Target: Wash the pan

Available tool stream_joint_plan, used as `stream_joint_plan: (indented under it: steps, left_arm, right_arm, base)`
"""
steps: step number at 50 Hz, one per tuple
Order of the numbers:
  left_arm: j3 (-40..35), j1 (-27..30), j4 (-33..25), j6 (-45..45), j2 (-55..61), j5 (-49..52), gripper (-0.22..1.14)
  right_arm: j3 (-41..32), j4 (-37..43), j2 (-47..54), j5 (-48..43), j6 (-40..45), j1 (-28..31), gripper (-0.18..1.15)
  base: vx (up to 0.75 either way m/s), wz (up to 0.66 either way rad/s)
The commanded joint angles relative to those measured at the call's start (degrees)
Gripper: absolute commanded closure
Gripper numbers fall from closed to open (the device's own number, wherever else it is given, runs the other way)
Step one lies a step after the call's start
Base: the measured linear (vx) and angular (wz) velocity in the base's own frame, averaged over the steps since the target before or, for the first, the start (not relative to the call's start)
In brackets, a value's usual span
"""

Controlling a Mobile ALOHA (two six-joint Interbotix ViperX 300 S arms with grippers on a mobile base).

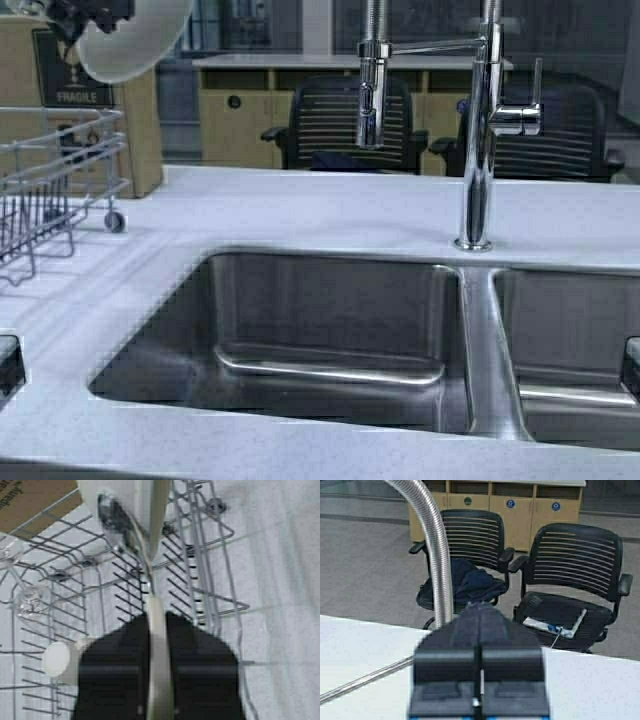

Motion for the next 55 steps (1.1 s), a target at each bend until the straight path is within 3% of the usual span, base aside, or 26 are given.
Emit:
stream_joint_plan:
  steps: [1,15,32,55]
  left_arm:
    - [0.2,5.7,0.5,2.1,-3.5,-0.8,0.89]
    - [4.8,17.6,0.4,3.6,-1.0,-9.2,0.89]
    - [6.4,27.8,0.3,3.6,6.5,-18.0,0.89]
    - [6.2,33.4,-0.5,3.2,16.8,-20.0,0.89]
  right_arm:
    - [-1.0,0.1,-0.3,-0.5,0.1,0.1,0.92]
    - [-0.9,0.1,-0.2,-0.5,0.1,0.1,0.92]
    - [-0.8,0.1,-0.2,-0.6,0.1,0.1,0.92]
    - [-0.6,0.0,-0.3,-0.6,0.1,0.1,0.92]
  base:
    - [0.00,0.00]
    - [0.00,0.00]
    - [0.00,0.00]
    - [0.00,0.00]
